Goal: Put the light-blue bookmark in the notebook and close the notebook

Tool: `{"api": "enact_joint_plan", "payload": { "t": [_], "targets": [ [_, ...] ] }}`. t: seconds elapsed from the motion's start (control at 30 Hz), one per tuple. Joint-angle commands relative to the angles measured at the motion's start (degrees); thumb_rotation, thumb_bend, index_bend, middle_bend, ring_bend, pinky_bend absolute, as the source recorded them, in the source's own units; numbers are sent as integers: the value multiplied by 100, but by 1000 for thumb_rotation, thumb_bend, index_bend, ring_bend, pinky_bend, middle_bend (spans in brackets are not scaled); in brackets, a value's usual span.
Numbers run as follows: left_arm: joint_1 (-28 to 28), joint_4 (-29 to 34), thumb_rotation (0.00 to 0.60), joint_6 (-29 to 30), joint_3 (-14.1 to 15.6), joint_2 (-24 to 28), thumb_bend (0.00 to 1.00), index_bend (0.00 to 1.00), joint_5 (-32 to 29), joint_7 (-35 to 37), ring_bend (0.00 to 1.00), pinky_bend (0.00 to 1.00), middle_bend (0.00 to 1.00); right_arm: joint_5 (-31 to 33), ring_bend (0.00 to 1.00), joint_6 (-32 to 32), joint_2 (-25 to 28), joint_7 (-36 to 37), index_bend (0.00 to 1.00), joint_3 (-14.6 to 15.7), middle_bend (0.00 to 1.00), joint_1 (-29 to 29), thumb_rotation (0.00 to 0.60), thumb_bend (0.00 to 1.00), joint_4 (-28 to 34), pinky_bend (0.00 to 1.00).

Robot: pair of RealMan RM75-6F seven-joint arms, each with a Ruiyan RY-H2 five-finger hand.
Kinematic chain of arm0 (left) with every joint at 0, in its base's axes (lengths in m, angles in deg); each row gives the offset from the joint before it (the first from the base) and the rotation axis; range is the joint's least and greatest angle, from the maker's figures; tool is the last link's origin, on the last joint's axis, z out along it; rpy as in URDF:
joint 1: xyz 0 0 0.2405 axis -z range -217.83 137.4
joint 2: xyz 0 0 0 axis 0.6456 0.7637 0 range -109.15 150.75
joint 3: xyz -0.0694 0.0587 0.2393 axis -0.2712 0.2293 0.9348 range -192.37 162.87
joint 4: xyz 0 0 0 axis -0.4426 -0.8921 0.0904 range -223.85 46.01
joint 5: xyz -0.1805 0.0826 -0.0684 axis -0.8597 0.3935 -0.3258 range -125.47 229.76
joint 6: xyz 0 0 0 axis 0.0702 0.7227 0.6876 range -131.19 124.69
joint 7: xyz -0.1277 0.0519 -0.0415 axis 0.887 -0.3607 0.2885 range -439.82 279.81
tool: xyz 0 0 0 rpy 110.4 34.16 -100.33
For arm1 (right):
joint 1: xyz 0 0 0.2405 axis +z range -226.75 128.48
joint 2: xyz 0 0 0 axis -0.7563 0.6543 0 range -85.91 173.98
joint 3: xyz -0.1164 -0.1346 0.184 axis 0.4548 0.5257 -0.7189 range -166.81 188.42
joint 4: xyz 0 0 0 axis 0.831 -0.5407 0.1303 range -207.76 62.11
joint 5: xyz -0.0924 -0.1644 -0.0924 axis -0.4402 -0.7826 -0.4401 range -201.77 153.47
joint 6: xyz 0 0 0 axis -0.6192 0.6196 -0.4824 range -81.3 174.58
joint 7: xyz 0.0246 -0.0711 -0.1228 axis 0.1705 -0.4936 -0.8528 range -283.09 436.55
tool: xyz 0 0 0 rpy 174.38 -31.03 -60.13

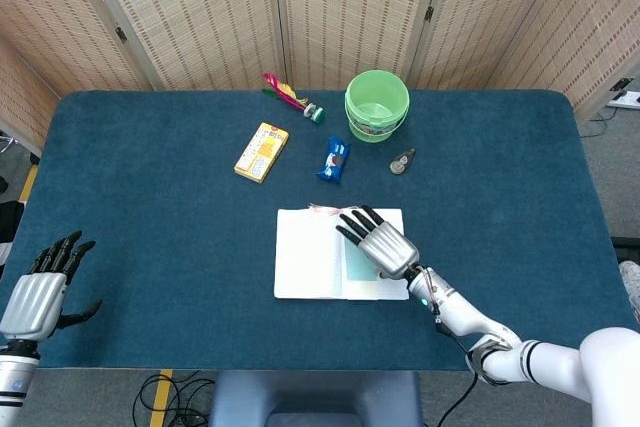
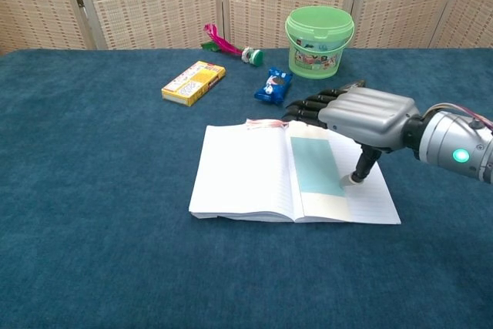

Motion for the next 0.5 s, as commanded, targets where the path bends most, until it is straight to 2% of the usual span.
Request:
{"api": "enact_joint_plan", "payload": {
  "t": [0.03, 0.5],
  "targets": [
    [7, -4, 600, -18, -4, -3, 269, 141, -18, 9, 59, 136, 38, 22, 0, -31, 2, 4, 0, 3, 0, -8, 600, 57, -33, 0],
    [1, -30, 600, -42, 7, -18, 269, 140, -51, 31, 59, 136, 38, 34, 0, -150, -126, 42, 0, -52, 0, 55, 600, 57, -193, 0]
  ]
}}
